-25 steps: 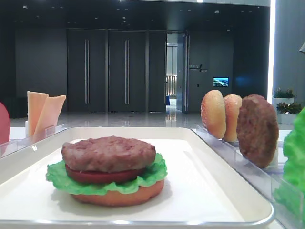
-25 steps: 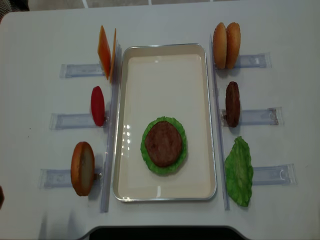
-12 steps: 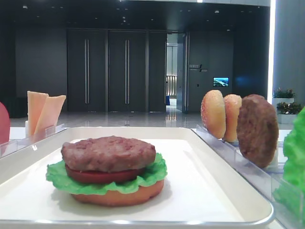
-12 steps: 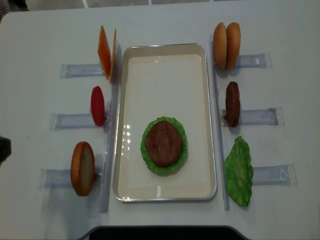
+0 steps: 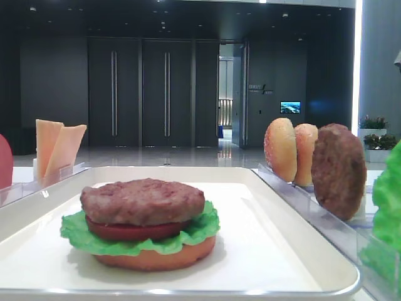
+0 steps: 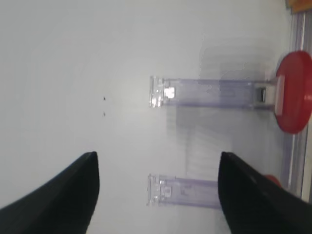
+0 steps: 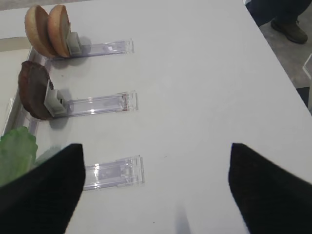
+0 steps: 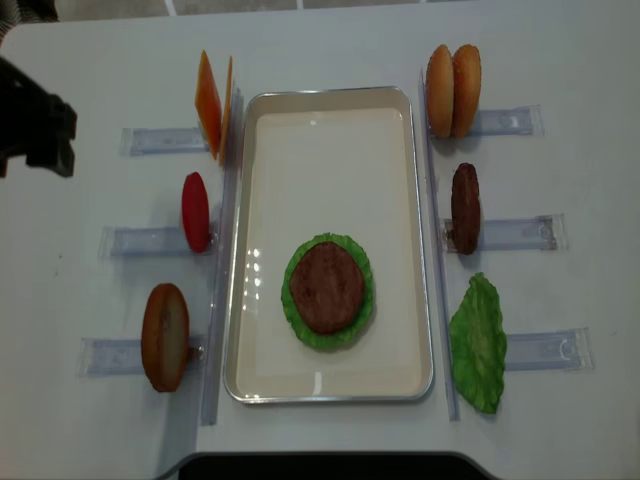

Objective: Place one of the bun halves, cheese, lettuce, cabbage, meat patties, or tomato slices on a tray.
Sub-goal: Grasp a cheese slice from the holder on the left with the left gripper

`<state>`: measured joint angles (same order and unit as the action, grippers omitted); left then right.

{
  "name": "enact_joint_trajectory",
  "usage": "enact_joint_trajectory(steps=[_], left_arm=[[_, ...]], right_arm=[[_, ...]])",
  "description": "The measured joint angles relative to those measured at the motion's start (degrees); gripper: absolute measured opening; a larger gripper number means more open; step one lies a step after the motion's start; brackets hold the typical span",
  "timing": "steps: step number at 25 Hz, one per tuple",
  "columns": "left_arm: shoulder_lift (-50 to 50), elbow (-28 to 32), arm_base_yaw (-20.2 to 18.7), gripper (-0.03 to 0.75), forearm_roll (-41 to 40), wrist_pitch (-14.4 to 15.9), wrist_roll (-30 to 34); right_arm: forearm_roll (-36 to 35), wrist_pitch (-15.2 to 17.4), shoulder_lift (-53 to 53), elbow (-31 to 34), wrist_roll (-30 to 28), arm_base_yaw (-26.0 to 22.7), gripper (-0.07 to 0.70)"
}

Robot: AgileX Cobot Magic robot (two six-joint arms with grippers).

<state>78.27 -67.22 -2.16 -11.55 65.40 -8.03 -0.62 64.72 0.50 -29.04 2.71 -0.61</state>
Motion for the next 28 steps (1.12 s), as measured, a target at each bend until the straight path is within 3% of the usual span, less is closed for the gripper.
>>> enact_joint_trajectory(steps=[8, 15, 20, 28], left_arm=[[15.24, -17.61, 0.0, 0.577, 1.01, 4.33, 0.0], [25.55, -29.86, 0.0, 0.577, 2.35, 4.63, 0.0], [29.33, -34.02, 0.0, 0.577, 2.93, 4.73, 0.0], [32.21, -34.6, 0.0, 0.577, 4.65, 4.86, 0.0]], right_arm=[[0.0, 0.0, 0.0, 0.0, 0.0, 0.0, 0.564], [0.0, 0.0, 0.0, 0.0, 0.0, 0.0, 0.542], [0.0, 0.0, 0.0, 0.0, 0.0, 0.0, 0.54], [0.0, 0.0, 0.0, 0.0, 0.0, 0.0, 0.54]])
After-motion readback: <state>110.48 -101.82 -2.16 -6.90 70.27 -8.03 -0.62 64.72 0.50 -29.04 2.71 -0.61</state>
